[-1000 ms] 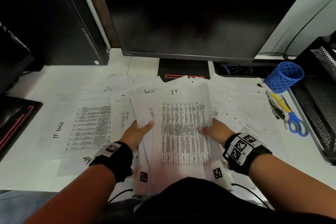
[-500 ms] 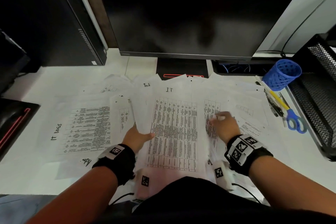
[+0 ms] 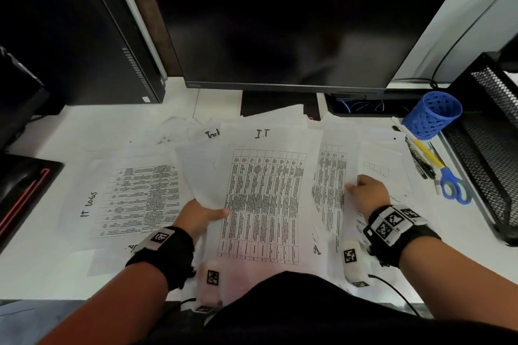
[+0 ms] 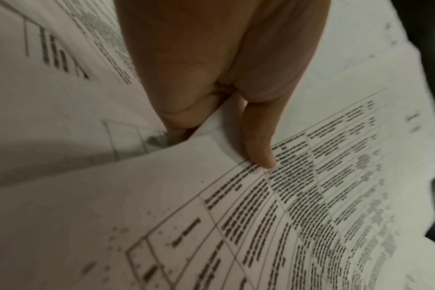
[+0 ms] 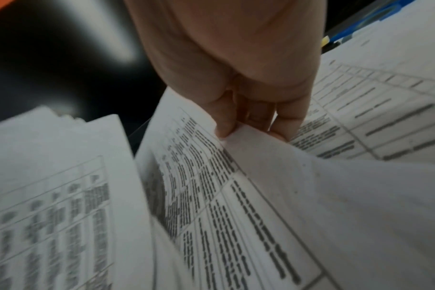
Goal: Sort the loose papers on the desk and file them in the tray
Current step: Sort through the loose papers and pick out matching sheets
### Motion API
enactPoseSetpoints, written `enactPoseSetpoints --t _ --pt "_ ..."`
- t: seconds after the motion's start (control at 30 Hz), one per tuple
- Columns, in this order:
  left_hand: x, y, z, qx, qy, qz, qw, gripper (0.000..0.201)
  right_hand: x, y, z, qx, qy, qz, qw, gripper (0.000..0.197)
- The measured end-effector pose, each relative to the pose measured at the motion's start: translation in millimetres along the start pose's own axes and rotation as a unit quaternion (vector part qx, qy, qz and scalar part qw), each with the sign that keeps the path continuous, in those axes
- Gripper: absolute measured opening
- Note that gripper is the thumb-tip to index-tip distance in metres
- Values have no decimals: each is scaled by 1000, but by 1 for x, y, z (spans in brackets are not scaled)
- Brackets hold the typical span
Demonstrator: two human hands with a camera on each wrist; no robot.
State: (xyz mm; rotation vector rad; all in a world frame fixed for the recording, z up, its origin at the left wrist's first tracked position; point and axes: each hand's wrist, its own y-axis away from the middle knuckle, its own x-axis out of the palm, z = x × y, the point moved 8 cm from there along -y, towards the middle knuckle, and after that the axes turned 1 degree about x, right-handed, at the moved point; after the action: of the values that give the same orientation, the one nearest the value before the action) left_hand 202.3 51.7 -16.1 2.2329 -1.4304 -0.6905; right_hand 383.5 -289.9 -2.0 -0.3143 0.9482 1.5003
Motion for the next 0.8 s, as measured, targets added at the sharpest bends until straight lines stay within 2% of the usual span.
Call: enactPoseSetpoints --t 0.13,0.27,0.33,0.47,0.53,0.57,0.63,0.73,0.8 --pt "-11 -1 -8 27 45 15 999 45 -14 -6 -4 -7 -52 0 999 18" --pt "-12 0 -15 38 28 40 998 58 -33 -4 3 -35 -33 -56 997 22" --pt "-9 2 -15 42 -2 52 998 56 -40 -1 8 -53 -9 -67 996 23" --pt "-3 7 -14 48 -50 51 996 46 -60 -3 7 -29 -21 -106 994 24" --pt "-2 8 -14 45 -52 51 996 45 -70 -5 9 -41 -41 -119 991 15" --pt "-2 9 -15 47 -50 53 996 47 -74 -5 12 -50 -61 -115 990 11" --pt "0 11 -19 54 -41 69 995 59 -82 -1 21 -70 -99 -106 987 21" --pt "5 13 -25 54 24 100 993 78 -84 8 40 -119 -129 -71 982 21" --pt "10 15 -34 56 57 103 991 64 -74 13 50 -137 -152 -15 979 20"
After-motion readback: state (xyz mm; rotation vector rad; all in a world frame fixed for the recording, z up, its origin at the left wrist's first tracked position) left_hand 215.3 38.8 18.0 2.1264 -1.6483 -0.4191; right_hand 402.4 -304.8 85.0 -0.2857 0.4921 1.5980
